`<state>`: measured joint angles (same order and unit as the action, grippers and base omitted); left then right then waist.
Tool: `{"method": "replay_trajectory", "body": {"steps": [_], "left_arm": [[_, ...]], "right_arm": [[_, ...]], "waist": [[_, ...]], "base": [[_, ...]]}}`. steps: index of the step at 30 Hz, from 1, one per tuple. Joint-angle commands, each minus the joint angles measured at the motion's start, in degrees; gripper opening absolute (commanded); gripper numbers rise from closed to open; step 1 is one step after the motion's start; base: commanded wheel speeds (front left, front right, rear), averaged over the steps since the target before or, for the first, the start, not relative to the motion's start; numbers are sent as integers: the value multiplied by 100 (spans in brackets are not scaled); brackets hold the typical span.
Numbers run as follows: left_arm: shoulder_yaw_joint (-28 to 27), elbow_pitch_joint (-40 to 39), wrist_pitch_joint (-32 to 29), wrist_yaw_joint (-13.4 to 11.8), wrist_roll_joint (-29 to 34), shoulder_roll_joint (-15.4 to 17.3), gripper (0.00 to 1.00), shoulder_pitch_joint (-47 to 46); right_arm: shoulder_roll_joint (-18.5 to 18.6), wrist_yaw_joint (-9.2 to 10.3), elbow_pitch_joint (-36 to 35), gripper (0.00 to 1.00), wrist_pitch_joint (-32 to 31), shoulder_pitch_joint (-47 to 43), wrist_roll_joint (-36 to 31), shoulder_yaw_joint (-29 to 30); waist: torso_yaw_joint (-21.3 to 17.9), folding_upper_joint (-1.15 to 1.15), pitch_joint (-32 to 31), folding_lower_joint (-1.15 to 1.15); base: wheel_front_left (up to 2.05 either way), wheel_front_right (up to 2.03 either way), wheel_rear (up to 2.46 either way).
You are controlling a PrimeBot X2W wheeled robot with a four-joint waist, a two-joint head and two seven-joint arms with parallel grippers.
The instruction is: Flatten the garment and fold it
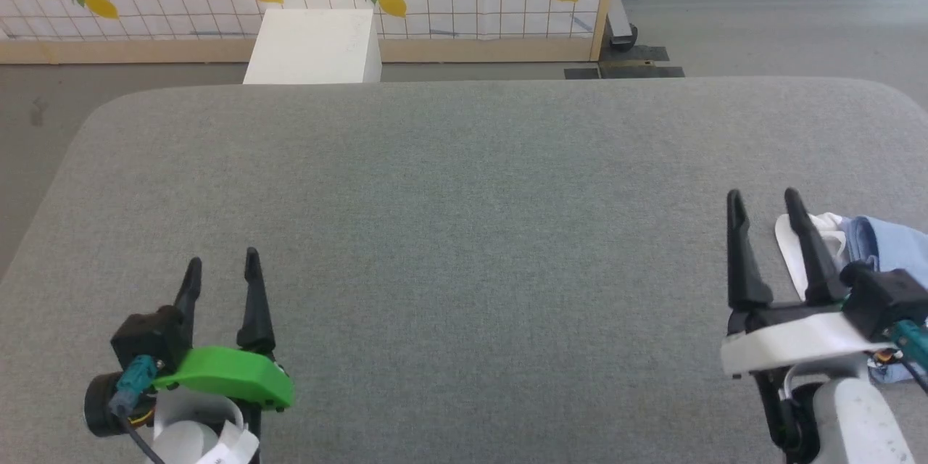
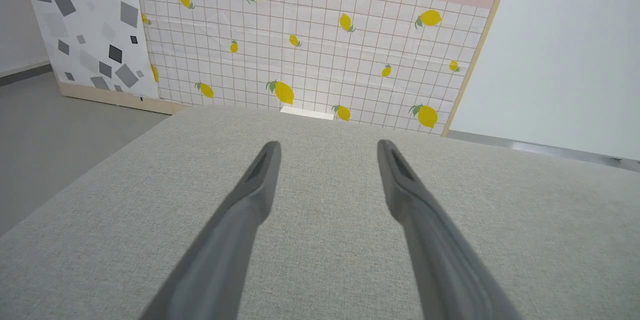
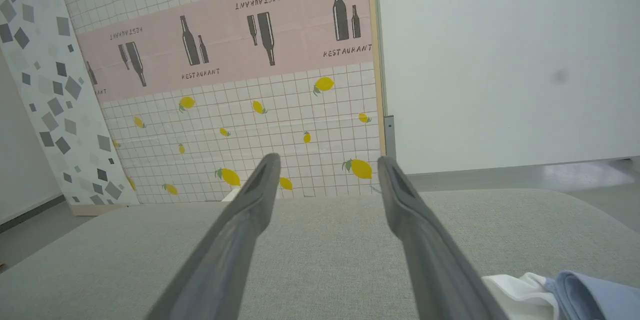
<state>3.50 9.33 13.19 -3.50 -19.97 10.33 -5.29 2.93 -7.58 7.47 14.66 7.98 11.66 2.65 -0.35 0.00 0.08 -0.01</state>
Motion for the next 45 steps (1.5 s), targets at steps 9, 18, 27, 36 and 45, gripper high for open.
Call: {"method": "replay_trajectory", "body": {"steps": [9, 18, 27, 36, 45], "left_arm": [[234, 287, 25, -28, 267, 18, 100, 59], [272, 436, 15, -86, 282, 38, 100, 18], [296, 553, 7, -97, 235, 51, 100, -81], [293, 658, 54, -98, 182, 52, 100, -159], [296, 705, 88, -110, 141, 58, 100, -168]], "right_arm": [[-5, 9, 205, 100, 33, -290, -282, -56], [-5, 9, 433, 100, 33, -294, -272, 42], [-5, 9, 550, 100, 33, -249, -257, 29], [-5, 9, 650, 100, 33, -220, -252, 12], [-5, 9, 684, 100, 34, -216, -251, 7]], "waist": [[32, 0, -22, 1], [31, 0, -22, 1], [18, 0, 47, 1], [-3, 0, 84, 1], [-5, 0, 75, 1]], "base": [[0, 0, 0], [0, 0, 0], [0, 0, 0], [0, 0, 0], [0, 0, 0]]}}
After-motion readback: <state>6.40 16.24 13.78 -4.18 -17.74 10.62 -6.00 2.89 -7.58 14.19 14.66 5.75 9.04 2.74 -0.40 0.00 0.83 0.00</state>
